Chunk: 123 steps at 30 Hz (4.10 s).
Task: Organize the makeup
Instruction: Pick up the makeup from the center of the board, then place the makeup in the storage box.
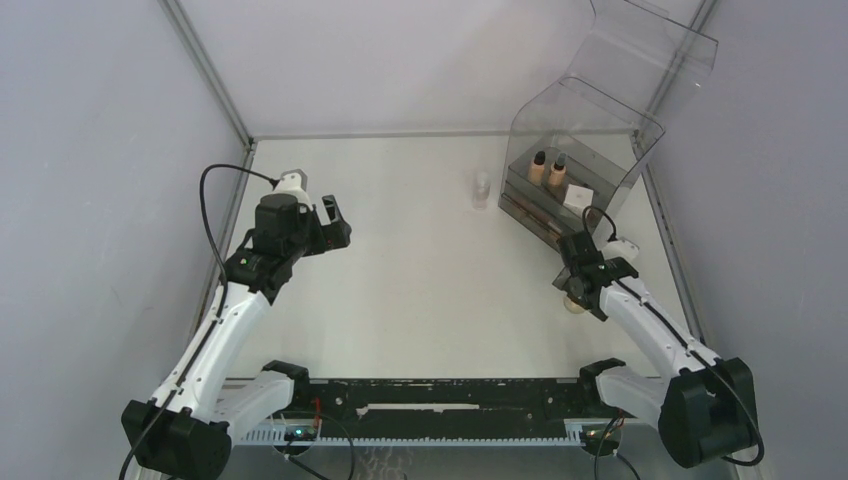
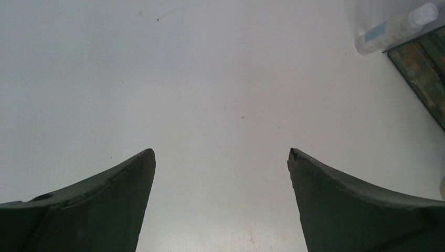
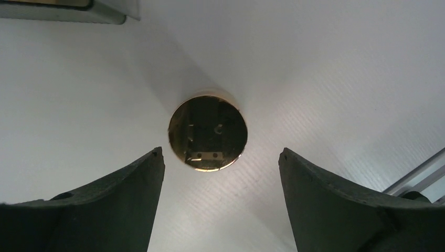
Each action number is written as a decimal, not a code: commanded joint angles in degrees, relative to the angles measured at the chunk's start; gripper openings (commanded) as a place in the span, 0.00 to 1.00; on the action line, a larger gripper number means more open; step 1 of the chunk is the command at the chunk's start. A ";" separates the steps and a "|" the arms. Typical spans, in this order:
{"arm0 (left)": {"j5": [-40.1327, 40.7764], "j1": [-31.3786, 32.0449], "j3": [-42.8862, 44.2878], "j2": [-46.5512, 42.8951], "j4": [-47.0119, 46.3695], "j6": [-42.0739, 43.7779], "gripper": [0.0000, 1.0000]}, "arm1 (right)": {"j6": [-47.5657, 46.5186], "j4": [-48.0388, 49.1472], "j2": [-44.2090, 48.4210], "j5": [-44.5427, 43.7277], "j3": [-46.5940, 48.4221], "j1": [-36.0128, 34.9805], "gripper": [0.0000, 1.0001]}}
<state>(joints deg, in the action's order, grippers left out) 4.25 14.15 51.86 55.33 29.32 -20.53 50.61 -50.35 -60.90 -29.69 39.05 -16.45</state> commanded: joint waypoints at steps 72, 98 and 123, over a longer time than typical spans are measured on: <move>1.87 -0.35 -1.91 -5.49 -1.00 1.12 1.00 | -33.04 8.93 -30.72 18.35 50.42 8.14 0.28; 2.70 -0.37 -2.19 -6.91 -0.02 0.76 1.00 | -31.82 7.03 -32.44 11.54 48.01 9.91 0.26; 3.39 -0.41 -2.44 -8.23 0.68 1.07 1.00 | -32.35 7.16 -36.63 7.38 49.11 13.26 0.68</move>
<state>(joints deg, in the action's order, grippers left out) 6.55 14.15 50.43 48.21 30.81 -20.49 18.46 -42.61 -96.29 -19.05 86.02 -4.43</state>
